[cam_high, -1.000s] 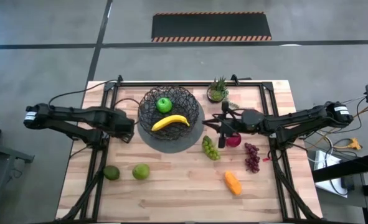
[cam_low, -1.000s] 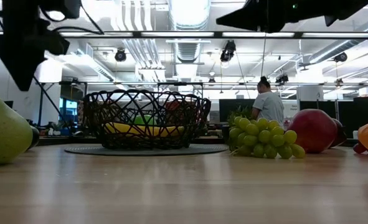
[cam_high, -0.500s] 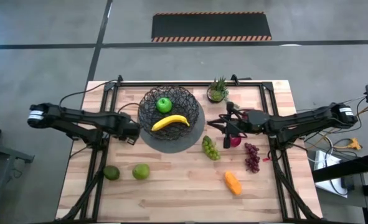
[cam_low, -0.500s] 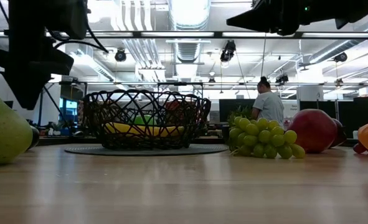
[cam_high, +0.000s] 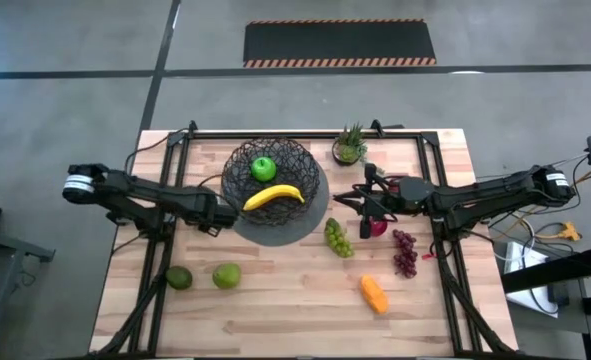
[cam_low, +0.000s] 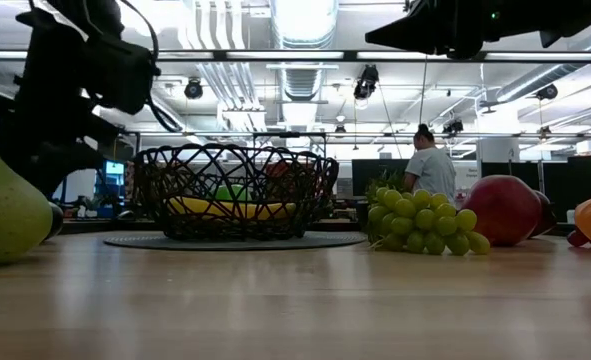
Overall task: Build produce basket
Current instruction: Put the plum into the black wire basket
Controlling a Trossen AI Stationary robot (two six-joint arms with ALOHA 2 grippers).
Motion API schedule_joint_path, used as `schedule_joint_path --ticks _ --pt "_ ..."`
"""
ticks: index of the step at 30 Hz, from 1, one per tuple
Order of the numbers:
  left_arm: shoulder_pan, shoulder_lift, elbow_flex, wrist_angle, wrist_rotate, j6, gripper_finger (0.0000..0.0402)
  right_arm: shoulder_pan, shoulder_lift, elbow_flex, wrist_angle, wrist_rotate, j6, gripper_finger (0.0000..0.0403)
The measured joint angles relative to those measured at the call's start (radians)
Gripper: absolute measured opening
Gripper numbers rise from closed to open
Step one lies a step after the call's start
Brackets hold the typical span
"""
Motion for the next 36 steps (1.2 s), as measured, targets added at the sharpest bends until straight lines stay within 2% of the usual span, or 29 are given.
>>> schedule_joint_path --ticks 9,15,36 --pt "0.000 0.020 -0.021 0.026 -0.002 0.016 0.0247 0.000 0.000 0.000 -0.007 0.000 0.001 0.0009" --pt "0.000 0.023 -0.026 0.051 -0.051 0.015 0.0247 0.000 0.000 0.000 -0.008 0.000 0.002 0.0009" --pt "0.000 0.022 -0.097 0.144 -0.108 0.013 0.0247 0.000 0.000 0.000 -0.014 0.000 0.002 0.0009"
